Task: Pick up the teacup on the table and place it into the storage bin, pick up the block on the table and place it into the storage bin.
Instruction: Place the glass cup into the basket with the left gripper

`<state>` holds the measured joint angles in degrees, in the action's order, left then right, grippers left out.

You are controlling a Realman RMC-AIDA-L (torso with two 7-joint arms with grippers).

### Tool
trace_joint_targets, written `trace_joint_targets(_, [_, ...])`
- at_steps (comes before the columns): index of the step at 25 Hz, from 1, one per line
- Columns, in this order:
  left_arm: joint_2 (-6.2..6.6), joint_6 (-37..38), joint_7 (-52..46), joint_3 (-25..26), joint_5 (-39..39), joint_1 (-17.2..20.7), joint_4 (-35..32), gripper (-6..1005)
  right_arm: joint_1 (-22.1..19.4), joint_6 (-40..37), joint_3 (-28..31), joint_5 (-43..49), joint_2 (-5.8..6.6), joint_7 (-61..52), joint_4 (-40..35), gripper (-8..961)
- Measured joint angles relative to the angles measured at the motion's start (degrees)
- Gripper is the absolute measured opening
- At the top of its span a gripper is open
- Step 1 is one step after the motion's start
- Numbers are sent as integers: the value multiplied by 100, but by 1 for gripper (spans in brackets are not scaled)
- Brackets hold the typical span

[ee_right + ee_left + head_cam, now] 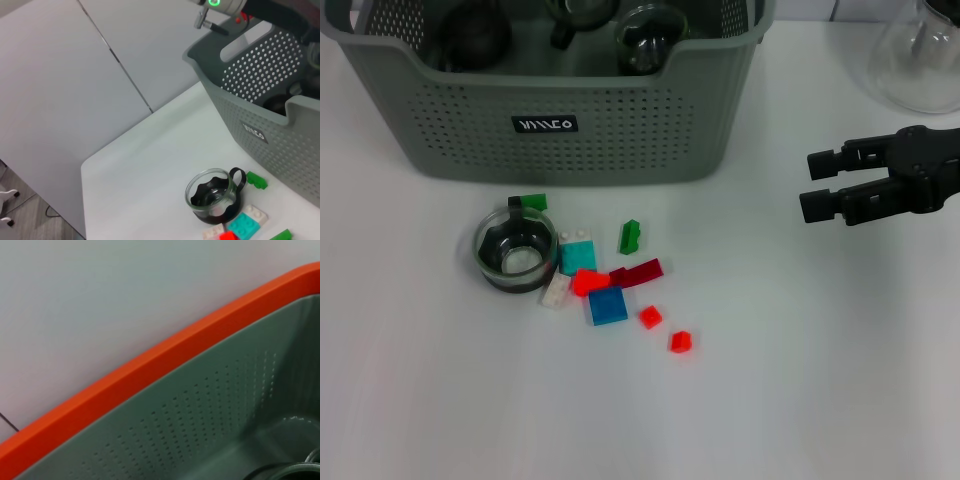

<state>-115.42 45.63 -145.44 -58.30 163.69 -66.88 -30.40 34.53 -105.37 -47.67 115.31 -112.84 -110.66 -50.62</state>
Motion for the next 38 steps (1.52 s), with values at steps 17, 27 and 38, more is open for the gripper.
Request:
trace_joint_targets(17, [-120, -222, 0, -304, 5, 170, 25, 52, -47, 42, 22, 0, -1, 152, 130, 917])
trace_joint_targets(27, [-121, -175, -2, -305, 5, 230, -4, 55, -43, 44, 21, 0, -9, 161, 132, 915])
trace_joint_targets(38, [-121, -200, -2, -295, 5, 307, -21, 199, -52, 43, 21, 0, -10, 160, 132, 913])
